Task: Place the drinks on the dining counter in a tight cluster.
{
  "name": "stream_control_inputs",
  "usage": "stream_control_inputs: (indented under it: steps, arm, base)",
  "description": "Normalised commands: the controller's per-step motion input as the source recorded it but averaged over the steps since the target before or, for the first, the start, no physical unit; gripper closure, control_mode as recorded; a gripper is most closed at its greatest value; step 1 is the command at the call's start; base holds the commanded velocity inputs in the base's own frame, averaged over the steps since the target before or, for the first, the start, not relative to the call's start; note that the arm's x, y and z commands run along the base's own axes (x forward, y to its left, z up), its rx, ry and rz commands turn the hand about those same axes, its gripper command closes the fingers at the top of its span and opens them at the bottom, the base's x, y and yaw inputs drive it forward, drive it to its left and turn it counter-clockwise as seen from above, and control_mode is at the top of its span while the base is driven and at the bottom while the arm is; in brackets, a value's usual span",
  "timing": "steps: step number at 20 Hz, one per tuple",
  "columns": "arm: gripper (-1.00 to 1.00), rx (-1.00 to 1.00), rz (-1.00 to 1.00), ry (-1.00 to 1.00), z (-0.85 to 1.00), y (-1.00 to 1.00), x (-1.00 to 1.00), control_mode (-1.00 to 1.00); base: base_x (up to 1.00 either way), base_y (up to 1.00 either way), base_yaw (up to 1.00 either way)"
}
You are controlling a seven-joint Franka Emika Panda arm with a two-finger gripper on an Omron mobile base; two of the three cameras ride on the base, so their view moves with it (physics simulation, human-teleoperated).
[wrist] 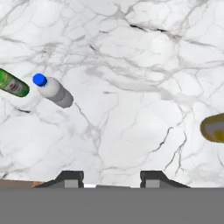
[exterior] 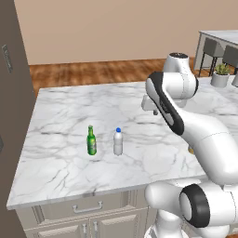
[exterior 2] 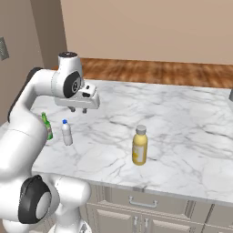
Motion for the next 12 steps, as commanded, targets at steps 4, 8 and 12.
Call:
stream_control_inputs:
  steps: [4, 8, 12]
  arm:
    - [-1.0, 0.0, -0.07, 0.0, 0.0, -0.17, -0.02, -1.0]
    - [-1.0, 0.0, -0.16, 0.0, 0.0, -0.56, 0.06, -1.0]
    - [-1.0, 0.0, -0.1, 0.16, 0.01, -0.86, 0.59, -1.0]
  base:
    - [0.0, 0.0, 0.0]
    - [0.0, 0.0, 0.0]
    - [0.0, 0.0, 0.0]
